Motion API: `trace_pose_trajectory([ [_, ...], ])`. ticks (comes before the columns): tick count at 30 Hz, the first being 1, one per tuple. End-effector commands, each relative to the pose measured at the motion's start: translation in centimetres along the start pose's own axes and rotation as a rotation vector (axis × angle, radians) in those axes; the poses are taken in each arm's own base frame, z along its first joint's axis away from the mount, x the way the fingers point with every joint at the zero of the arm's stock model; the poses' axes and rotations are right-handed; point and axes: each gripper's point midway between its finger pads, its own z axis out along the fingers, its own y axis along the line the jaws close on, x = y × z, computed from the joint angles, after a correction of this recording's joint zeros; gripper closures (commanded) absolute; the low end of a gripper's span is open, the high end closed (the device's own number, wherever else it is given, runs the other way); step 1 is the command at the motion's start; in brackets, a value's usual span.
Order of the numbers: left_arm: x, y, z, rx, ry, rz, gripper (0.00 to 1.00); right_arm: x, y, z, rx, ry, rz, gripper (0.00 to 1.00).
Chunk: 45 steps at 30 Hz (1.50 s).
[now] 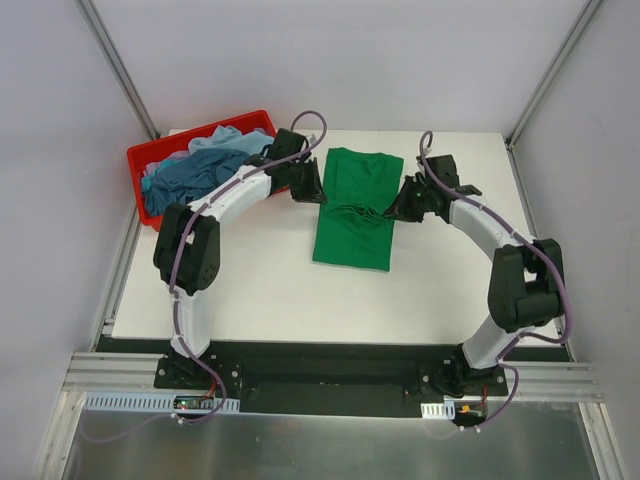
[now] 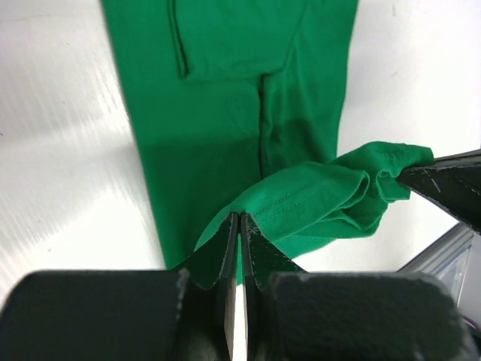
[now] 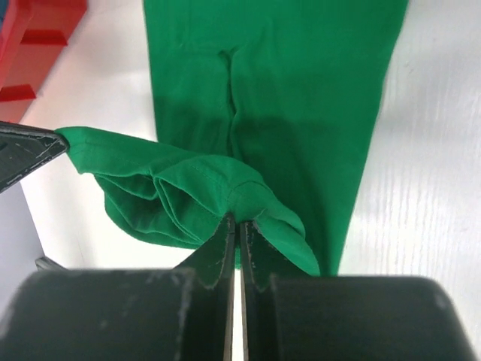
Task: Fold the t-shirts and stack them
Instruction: Fold the folded rectangular tshirt in 1/3 of the way
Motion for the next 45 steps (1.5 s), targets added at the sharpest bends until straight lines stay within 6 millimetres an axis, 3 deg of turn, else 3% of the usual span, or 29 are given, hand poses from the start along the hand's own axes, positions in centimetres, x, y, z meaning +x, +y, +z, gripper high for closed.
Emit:
trace_pose_trajectory([
  [1, -1.2, 1.5, 1.3, -0.013, 0.017, 0.002, 1.0, -3.1, 0.0, 1.2, -0.009, -0.05, -0.011, 1.0],
  [12, -1.5, 2.6, 5.7, 0.014, 0.08, -0.053, 1.0, -3.9, -3.8, 4.7, 0.097, -0.056, 0.015, 0.98],
  [14, -1.5, 3.2, 6.1, -0.007, 0.077, -0.062, 0.91, -4.2, -4.1, 5.4, 0.092, -0.049, 0.003, 0.93],
  [16, -1.8, 3.1, 5.9, -0.012, 0.065, -0.059, 0.76, -4.4, -4.3, 5.7, 0.09, -0.034, -0.001, 0.79],
  [18, -2.5, 2.5, 5.0, 0.002, 0.047, -0.046, 0.48, -5.0, -3.7, 5.1, 0.084, -0.031, -0.023, 0.44],
  [20, -3.2, 1.5, 3.6, 0.016, 0.023, -0.042, 0.26, -5.3, -3.1, 4.1, 0.075, -0.041, -0.054, 0.29],
  [22, -3.4, 0.8, 2.2, 0.021, 0.002, -0.036, 0.09, -5.3, -2.3, 2.7, 0.058, -0.055, -0.083, 0.03],
  [23, -3.5, 0.5, 1.4, 0.021, -0.01, -0.032, 0.01, -4.9, -2.0, 2.0, 0.054, -0.053, -0.098, 0.04],
  [26, -2.2, 0.8, -0.7, -0.004, -0.018, -0.034, 0.01, -3.3, -0.5, 0.1, 0.02, -0.038, -0.171, 0.04],
  [28, -0.8, 1.5, -1.8, -0.027, -0.013, -0.04, 0.01, -1.4, 1.2, -0.2, -0.054, 0.01, -0.213, 0.04],
  [32, 3.0, 3.3, -3.7, -0.078, 0.02, -0.066, 0.01, 1.9, 4.5, 1.0, -0.196, 0.102, -0.277, 0.04],
  [34, 4.7, 3.9, -4.4, -0.095, 0.036, -0.086, 0.01, 2.2, 5.2, 2.0, -0.224, 0.114, -0.289, 0.04],
  [39, 7.5, 5.8, -5.5, -0.149, 0.049, -0.114, 0.01, 0.9, 3.1, 5.4, -0.164, 0.115, -0.265, 0.04],
  [45, 8.5, 6.5, -5.3, -0.153, 0.06, -0.112, 0.01, -0.4, 0.4, 8.9, -0.092, 0.144, -0.23, 0.04],
])
